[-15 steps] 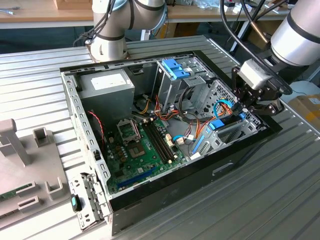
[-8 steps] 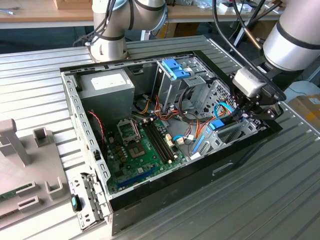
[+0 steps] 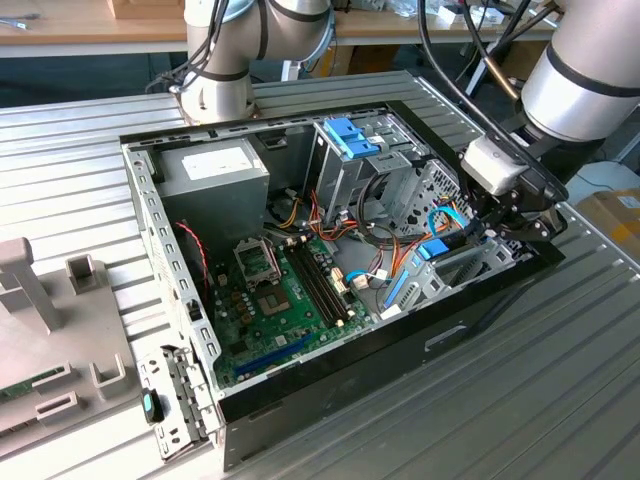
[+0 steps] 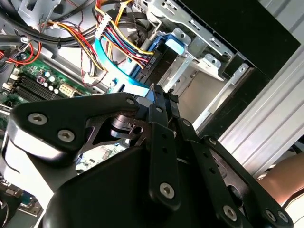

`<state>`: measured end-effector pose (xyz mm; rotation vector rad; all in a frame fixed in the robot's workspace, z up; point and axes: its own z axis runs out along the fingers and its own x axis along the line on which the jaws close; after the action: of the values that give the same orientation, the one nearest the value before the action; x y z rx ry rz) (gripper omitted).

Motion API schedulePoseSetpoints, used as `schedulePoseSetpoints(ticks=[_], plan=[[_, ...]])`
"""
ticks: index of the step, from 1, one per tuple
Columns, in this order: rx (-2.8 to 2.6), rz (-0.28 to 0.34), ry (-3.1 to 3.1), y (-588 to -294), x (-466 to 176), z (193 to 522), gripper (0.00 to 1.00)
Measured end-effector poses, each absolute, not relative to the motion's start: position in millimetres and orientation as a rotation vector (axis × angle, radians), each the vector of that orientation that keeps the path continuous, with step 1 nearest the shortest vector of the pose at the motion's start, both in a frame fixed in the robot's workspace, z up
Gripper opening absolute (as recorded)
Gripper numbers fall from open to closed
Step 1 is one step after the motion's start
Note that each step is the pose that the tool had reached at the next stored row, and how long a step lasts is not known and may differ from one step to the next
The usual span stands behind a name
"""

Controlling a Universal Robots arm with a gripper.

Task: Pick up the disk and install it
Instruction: 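Insert the second disk wire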

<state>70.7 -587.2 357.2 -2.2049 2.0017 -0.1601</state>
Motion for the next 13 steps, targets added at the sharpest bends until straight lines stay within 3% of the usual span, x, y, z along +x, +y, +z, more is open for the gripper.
schedulePoseSetpoints(ticks=[13], plan=[[-2.232, -0.224, 2.029, -562, 66, 354, 0.16]])
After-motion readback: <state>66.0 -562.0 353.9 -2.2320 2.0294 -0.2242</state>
